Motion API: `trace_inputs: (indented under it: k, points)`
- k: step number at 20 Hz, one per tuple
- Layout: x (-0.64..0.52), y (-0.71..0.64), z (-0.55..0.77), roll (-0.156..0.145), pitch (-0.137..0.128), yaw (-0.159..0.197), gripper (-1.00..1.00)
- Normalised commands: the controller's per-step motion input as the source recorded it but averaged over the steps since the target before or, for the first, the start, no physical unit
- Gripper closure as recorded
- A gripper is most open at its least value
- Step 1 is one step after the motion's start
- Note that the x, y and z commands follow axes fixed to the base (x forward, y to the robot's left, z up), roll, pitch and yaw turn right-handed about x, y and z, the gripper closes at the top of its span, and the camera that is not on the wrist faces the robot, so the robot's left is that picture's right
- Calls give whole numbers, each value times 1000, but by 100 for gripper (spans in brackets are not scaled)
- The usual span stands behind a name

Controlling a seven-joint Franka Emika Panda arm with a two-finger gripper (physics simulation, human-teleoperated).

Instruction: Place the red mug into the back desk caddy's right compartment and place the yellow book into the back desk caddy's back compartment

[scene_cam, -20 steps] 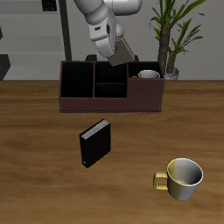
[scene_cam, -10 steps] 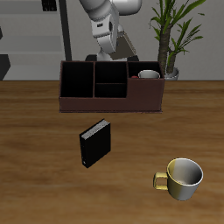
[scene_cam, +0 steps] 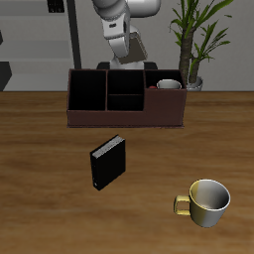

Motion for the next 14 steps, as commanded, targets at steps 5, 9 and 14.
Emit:
trace_inputs:
  k: [5, 9, 14]
  points:
    - [24, -262, 185, -98, -21, 49, 100]
    - [109, -305, 207, -122, -21, -15, 100]
    - [133, -220, 266, -77, -85, -32, 100]
